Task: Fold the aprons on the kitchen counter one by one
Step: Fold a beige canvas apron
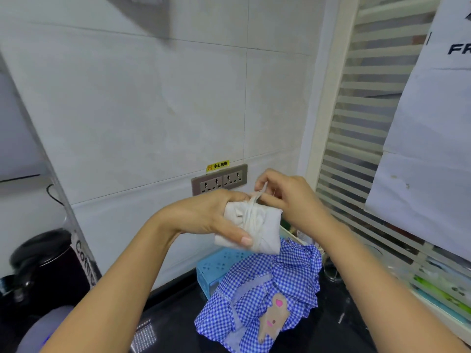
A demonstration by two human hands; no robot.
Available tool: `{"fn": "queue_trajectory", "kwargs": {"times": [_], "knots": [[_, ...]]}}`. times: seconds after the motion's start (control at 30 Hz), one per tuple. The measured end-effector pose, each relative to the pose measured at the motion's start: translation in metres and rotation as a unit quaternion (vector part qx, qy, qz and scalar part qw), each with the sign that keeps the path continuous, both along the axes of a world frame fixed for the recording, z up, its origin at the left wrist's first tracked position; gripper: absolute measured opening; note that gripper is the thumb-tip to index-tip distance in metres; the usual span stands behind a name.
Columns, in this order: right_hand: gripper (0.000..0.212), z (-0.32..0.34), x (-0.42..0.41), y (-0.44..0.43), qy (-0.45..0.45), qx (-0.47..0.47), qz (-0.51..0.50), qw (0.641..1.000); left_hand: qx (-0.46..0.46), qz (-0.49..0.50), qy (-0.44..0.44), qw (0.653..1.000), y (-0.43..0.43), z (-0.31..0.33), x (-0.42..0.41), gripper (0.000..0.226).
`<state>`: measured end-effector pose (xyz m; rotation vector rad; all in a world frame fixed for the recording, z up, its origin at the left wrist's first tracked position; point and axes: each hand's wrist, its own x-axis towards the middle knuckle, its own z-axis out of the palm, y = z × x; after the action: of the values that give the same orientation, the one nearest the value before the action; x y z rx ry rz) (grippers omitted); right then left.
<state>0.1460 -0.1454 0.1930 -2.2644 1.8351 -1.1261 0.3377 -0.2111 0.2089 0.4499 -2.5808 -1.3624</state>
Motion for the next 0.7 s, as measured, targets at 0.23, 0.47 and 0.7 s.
{"fn": "queue_trajectory", "kwargs": {"times": [0.23, 0.47, 0.7], "knots": [[0.027, 0.011, 0.025, -0.028, -0.074, 0.004, 0.068, 0.995, -0.039, 0.069, 0.076, 0.994, 0.001, 0.025, 0.020, 0.034], [0.010, 0.108, 0.060, -0.049, -0.232, -0.012, 0.089, 0.968, -0.243, 0.273, 0.129, 0.922, -0.010, 0.065, 0.036, 0.015], [0.013, 0.177, 0.103, -0.055, -0.409, -0.033, 0.163, 0.897, -0.295, 0.381, 0.224, 0.847, -0.013, 0.133, 0.058, 0.038]]}}
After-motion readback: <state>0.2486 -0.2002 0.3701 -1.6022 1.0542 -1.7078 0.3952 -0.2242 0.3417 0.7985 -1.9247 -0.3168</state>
